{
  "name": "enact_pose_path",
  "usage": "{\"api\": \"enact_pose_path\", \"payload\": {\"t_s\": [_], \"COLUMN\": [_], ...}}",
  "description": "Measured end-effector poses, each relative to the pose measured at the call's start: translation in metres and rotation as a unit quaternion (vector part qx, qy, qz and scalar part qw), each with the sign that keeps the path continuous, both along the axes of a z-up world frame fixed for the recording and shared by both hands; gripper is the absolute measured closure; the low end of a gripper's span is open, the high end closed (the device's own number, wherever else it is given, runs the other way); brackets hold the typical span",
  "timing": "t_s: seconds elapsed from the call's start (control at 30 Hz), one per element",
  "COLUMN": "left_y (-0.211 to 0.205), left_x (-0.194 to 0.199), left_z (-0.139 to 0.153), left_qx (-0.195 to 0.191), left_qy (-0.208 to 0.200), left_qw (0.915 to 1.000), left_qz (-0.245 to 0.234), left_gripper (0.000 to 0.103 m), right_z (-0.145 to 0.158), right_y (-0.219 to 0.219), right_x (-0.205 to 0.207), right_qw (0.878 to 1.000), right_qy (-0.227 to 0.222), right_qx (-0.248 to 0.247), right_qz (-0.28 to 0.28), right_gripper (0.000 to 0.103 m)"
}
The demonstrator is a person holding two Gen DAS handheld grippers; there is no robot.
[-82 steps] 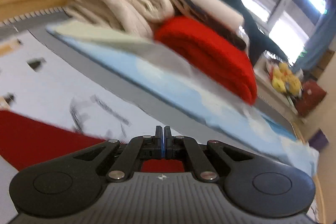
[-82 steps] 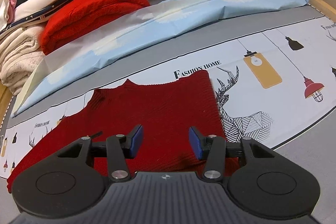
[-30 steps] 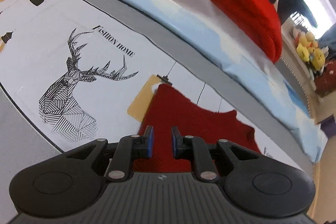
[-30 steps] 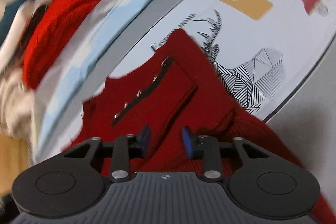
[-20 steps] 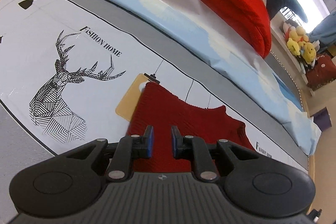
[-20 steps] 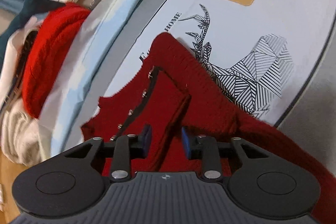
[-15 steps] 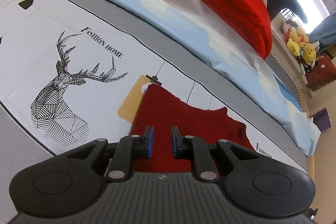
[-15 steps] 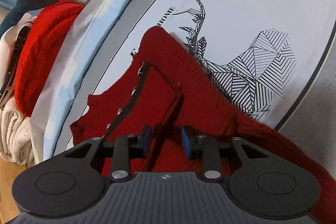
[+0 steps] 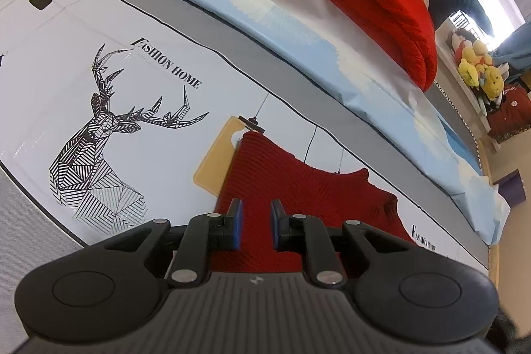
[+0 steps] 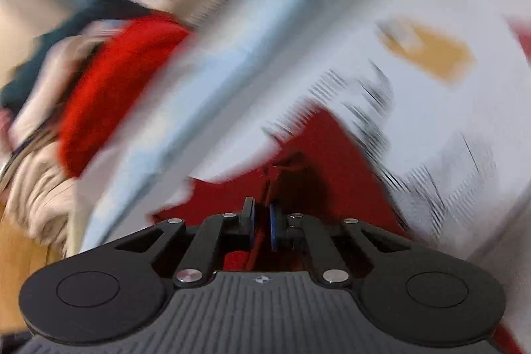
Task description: Fold small clothes
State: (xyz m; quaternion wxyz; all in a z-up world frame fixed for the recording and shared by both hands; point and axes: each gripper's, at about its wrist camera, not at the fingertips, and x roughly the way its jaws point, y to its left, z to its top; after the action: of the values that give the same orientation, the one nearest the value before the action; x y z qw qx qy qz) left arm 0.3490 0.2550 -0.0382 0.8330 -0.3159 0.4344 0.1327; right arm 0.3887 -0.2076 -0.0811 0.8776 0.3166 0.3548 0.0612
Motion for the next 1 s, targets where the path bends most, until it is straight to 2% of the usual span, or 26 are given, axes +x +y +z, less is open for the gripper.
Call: {"api": "enact_pose_path", "payload": {"t_s": [0.1,0.13,0.17,0.2,0.23,0.3,0.33,0.4,0.47,0.53,0.6,0.67,0.7,0.73,0.77,0.8,0.87,0.93,1.0], "left_y": [-0.003,-0.003,-0.004,-0.005,-0.006,-0.007,-0.008,-0.009,-0.011,-0.013,-0.016,-0.018,-0.017,-0.014,-0.009,-0.008,-0.012,-0.018,-0.018], "left_x": [0.002,0.002,0.003,0.003,0.004,0.004,0.005,0.006,0.008,0.009,0.010,0.009,0.008,0.005,0.003,0.003,0.004,0.005,0.005], "left_z": [0.000,-0.001,-0.002,-0.004,-0.005,-0.010,-0.011,-0.015,-0.020,-0.028,-0.045,-0.071,-0.086,-0.094,-0.094,-0.089,-0.070,-0.061,-0.073], "left_qx": [0.004,0.006,0.008,0.010,0.012,0.015,0.016,0.018,0.018,0.013,0.007,0.024,0.038,0.040,0.032,0.029,0.058,0.083,0.073], "left_qy": [0.000,0.001,0.003,0.005,0.008,0.014,0.017,0.021,0.026,0.032,0.045,0.076,0.104,0.112,0.108,0.108,0.089,0.066,0.091], "left_qw": [1.0000,1.0000,0.9999,0.9999,0.9999,0.9997,0.9996,0.9994,0.9991,0.9985,0.9973,0.9947,0.9917,0.9912,0.9924,0.9924,0.9925,0.9919,0.9903], "left_qz": [-0.004,-0.006,-0.007,-0.008,-0.009,-0.012,-0.014,-0.020,-0.028,-0.042,-0.057,-0.064,-0.065,-0.060,-0.050,-0.051,-0.061,-0.070,-0.074], "left_gripper": [0.086,0.086,0.086,0.086,0.086,0.086,0.086,0.086,0.086,0.086,0.086,0.086,0.069,0.062,0.061,0.065,0.070,0.070,0.070], "right_z": [0.043,0.049,0.050,0.045,0.036,0.002,-0.015,-0.028,-0.018,-0.004,0.001,-0.010,-0.022,-0.030,-0.037,-0.040,-0.031,-0.020,-0.020], "right_y": [0.017,0.018,0.018,0.017,0.016,0.006,-0.004,-0.019,-0.018,-0.013,-0.011,-0.019,-0.024,-0.025,-0.030,-0.031,-0.028,-0.025,-0.025], "right_x": [-0.028,-0.038,-0.046,-0.048,-0.045,-0.031,-0.030,-0.031,-0.030,-0.031,-0.028,-0.022,-0.015,-0.012,-0.012,-0.016,-0.015,-0.017,-0.014], "right_qw": [0.991,0.988,0.988,0.990,0.993,0.993,0.989,0.981,0.985,0.989,0.992,0.990,0.987,0.984,0.982,0.981,0.983,0.987,0.987], "right_qy": [-0.125,-0.149,-0.153,-0.129,-0.086,0.049,0.096,0.138,0.114,0.075,0.059,0.088,0.125,0.151,0.159,0.157,0.151,0.120,0.125], "right_qx": [-0.031,-0.033,-0.035,-0.046,-0.064,-0.084,-0.058,-0.027,-0.039,-0.056,-0.045,-0.022,-0.017,-0.011,0.005,0.016,0.004,-0.011,-0.017], "right_qz": [0.019,0.008,-0.010,-0.027,-0.042,-0.071,-0.094,-0.132,-0.125,-0.115,-0.104,-0.104,-0.103,-0.099,-0.103,-0.111,-0.109,-0.104,-0.096], "right_gripper": [0.095,0.095,0.095,0.095,0.094,0.092,0.091,0.090,0.086,0.075,0.075,0.075,0.076,0.083,0.084,0.084,0.082,0.071,0.069]}}
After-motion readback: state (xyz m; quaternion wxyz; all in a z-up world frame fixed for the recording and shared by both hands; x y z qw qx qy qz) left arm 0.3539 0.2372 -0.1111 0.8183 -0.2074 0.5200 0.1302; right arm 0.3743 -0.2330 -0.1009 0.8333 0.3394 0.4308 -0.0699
